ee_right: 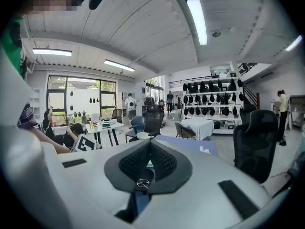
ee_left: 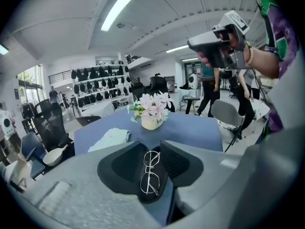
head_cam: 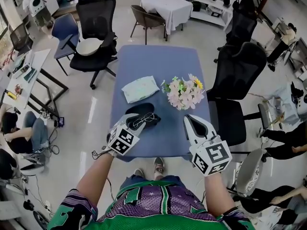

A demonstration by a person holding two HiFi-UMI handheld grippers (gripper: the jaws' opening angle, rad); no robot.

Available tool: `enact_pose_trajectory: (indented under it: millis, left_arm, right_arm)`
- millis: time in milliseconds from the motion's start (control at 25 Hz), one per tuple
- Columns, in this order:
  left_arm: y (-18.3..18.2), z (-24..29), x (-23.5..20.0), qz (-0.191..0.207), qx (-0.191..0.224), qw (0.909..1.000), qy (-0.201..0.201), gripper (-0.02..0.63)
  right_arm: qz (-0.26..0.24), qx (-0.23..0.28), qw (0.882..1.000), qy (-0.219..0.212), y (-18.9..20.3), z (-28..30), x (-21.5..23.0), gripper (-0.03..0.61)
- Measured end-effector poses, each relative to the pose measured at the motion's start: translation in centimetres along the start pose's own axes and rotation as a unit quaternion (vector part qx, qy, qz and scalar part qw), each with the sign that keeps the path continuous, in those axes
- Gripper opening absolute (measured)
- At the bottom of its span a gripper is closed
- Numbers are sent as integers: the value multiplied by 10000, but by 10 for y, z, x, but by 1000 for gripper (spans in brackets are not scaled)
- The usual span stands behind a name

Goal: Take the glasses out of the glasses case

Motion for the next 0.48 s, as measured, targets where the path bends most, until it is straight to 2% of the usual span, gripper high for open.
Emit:
enact_pose_trajectory:
  millis: [240, 480]
  left_arm:
    - [25, 37, -3, -192, -386, 9989, 166, 134]
    - [47, 63, -14, -376, -765, 9962, 156, 117]
  right_arm:
    - [-3, -122, 9999, 39, 6, 3, 10, 0]
    - [-17, -265, 9996, 15, 13, 9, 16, 1]
Point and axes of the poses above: the fingertips, and each gripper's own axes: z forward along the fingers, x to its right, y out of its underside, the point moved 9 cm from there along -z, backward along the fingers, and after that the axes turned 8 degrees about y, right-handed, at the moved point
